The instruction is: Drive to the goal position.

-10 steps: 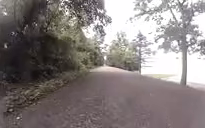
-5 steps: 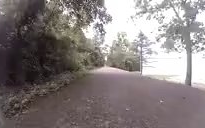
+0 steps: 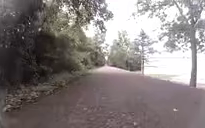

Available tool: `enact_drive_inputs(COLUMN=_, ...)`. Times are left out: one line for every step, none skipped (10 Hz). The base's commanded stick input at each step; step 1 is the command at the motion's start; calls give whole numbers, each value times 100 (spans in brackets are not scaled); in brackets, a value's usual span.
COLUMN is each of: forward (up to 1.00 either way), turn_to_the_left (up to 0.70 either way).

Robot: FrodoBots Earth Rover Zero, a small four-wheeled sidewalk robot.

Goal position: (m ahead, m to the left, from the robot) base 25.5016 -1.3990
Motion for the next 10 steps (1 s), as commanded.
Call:
enact_drive_inputs(forward=70, turn_to_the_left=0)
enact_drive_inputs(forward=70, turn_to_the_left=0)
enact_drive_inputs(forward=70, turn_to_the_left=0)
enact_drive_inputs(forward=70, turn_to_the_left=0)
enact_drive_inputs(forward=70, turn_to_the_left=0)
enact_drive_inputs(forward=70, turn_to_the_left=0)
enact_drive_inputs(forward=70, turn_to_the_left=0)
enact_drive_inputs(forward=70, turn_to_the_left=0)
enact_drive_inputs(forward=70, turn_to_the_left=0)
enact_drive_inputs(forward=70, turn_to_the_left=0)
